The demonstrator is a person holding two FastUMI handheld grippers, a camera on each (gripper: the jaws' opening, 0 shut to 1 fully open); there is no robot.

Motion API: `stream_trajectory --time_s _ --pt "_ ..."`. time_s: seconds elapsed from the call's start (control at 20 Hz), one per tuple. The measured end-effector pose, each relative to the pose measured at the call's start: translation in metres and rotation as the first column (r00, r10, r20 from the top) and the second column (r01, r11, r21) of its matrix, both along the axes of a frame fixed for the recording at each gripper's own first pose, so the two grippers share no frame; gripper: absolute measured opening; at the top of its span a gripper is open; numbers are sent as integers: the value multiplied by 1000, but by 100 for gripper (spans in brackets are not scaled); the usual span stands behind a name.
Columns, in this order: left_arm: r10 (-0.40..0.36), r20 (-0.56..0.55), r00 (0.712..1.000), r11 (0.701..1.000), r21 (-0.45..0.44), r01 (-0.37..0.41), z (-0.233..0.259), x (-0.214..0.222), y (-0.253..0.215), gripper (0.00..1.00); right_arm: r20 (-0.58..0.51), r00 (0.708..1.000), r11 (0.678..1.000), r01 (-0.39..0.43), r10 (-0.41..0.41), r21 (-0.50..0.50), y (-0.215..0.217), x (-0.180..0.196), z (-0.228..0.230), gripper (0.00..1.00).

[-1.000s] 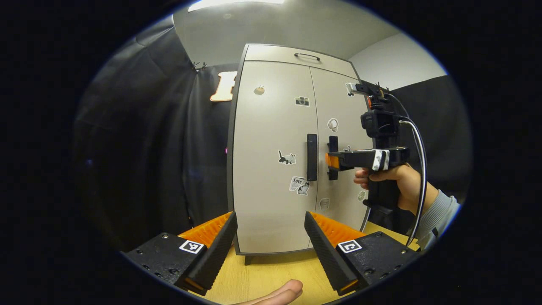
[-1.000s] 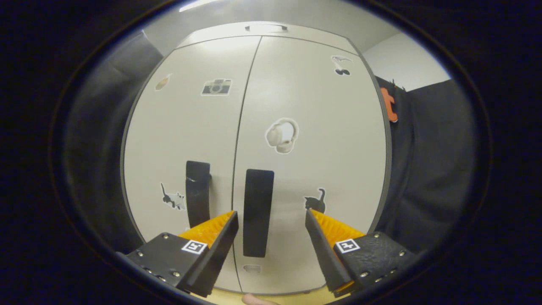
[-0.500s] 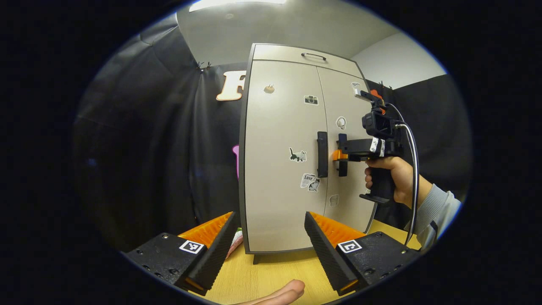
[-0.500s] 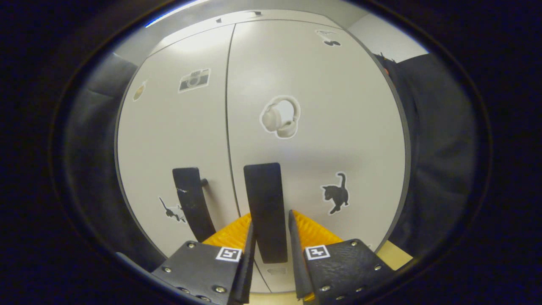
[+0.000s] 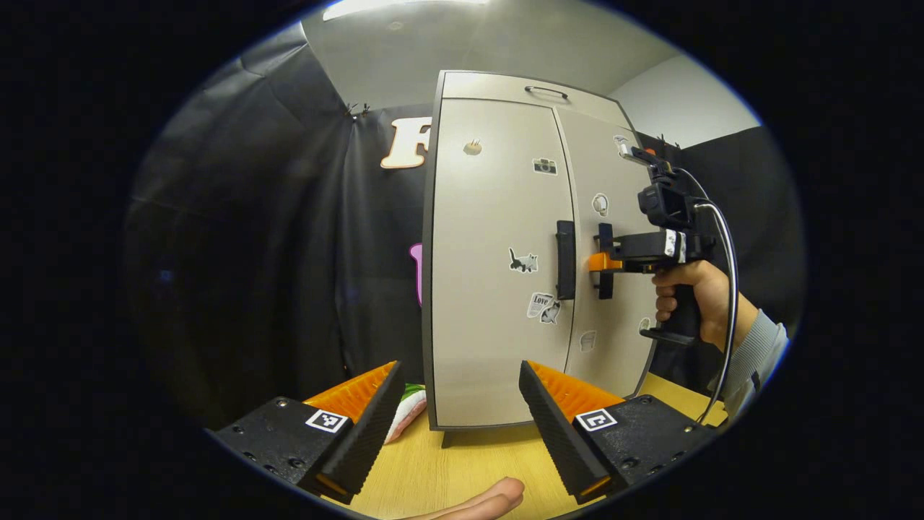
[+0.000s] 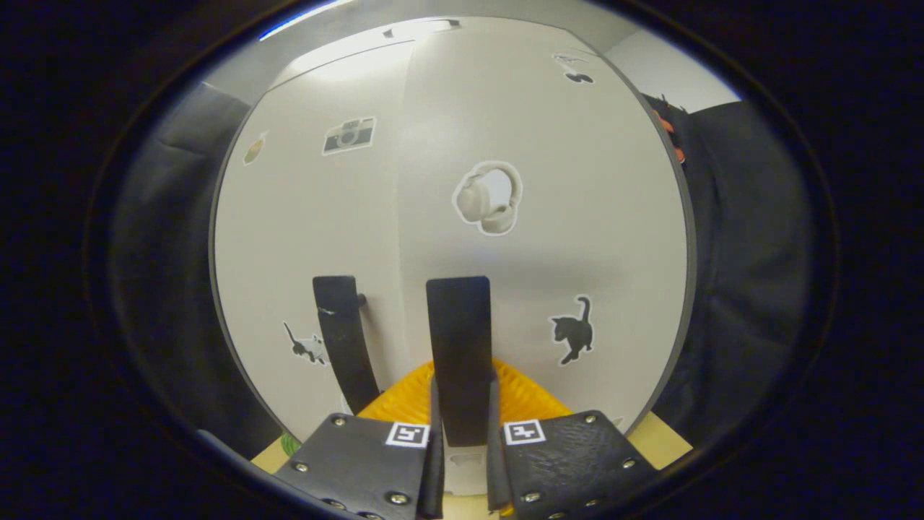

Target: Open the right door of the double-door shoe cabinet with the right hand, and open the left door with the left hand.

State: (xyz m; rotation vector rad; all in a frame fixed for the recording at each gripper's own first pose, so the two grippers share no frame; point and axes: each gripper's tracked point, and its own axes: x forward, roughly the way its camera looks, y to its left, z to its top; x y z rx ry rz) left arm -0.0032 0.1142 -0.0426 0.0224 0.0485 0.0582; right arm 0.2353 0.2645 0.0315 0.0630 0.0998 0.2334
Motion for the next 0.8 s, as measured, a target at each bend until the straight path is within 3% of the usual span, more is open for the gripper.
stream_trajectory --time_s 0.25,0.3,0.8 --pt "-14 22 1000 1000 3 14 14 -2 -18 99 -9 998 998 -60 61 3 -9 -11 -4 23" --pt "-20 26 999 1000 2 20 16 -4 -23 99 -18 996 996 -81 82 22 -13 -26 1 15" --pt "-59 42 997 998 -14 60 32 -3 -66 98 -3 985 984 -175 175 41 -42 -56 8 15"
